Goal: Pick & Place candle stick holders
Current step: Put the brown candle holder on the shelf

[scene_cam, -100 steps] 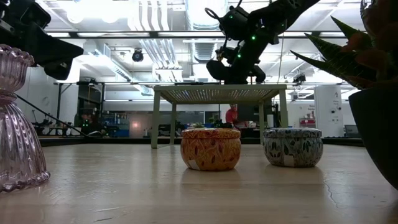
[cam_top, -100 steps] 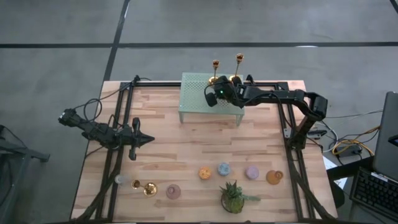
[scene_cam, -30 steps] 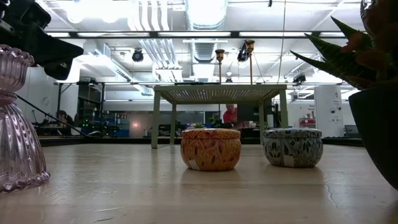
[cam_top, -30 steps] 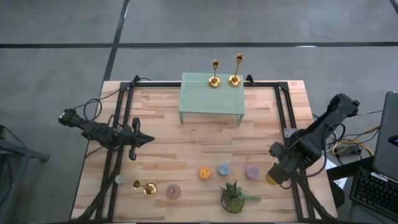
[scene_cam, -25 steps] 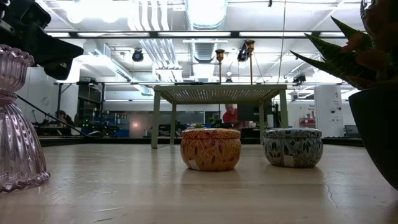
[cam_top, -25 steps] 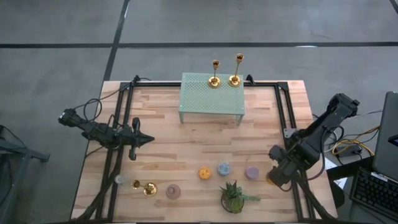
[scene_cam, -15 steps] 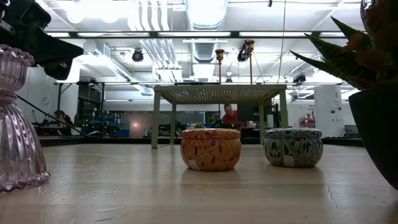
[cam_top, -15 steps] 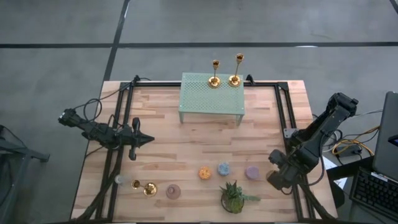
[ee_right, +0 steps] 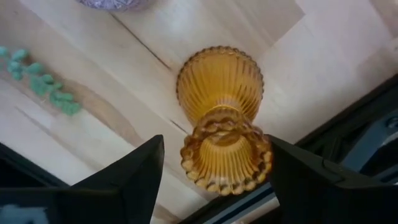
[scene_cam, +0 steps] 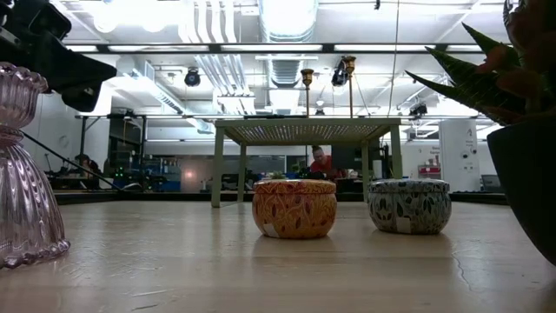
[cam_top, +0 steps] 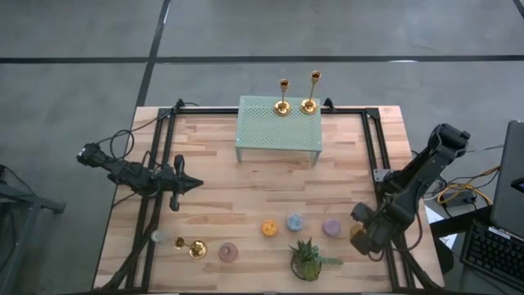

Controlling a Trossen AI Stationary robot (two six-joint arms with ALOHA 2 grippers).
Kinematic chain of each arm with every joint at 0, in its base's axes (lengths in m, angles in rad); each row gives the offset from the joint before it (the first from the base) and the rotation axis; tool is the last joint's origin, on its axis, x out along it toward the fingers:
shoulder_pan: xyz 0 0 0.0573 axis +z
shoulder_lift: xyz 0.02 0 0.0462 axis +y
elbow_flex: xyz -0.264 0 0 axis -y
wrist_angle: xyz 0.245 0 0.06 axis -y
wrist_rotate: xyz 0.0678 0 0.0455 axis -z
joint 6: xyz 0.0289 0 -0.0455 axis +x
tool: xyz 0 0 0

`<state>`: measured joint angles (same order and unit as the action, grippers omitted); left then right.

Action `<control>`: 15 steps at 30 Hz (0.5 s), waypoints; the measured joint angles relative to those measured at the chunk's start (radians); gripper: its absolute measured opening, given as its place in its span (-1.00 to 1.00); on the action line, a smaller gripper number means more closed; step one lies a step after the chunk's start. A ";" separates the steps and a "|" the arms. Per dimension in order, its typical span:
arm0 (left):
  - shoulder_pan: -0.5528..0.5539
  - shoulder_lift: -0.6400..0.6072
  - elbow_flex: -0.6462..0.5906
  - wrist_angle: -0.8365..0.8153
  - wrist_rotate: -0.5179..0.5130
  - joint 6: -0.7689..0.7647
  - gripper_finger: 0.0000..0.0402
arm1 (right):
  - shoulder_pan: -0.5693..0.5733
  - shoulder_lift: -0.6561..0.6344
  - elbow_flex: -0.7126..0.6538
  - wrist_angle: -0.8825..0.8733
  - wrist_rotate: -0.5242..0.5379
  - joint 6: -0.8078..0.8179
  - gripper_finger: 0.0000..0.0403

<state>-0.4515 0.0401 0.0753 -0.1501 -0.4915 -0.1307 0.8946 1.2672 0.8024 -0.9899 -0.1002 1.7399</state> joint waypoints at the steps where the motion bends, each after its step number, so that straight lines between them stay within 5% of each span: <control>1: 0.000 0.000 0.000 0.000 0.000 0.000 -0.97 | 0.000 0.005 0.001 0.000 0.004 -0.004 0.26; 15: 0.000 0.000 0.000 0.000 0.000 0.000 -0.97 | 0.000 0.011 0.004 -0.001 0.024 -0.015 0.01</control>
<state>-0.4511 0.0402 0.0753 -0.1501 -0.4911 -0.1310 0.8944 1.2785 0.8059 -0.9909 -0.0761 1.7248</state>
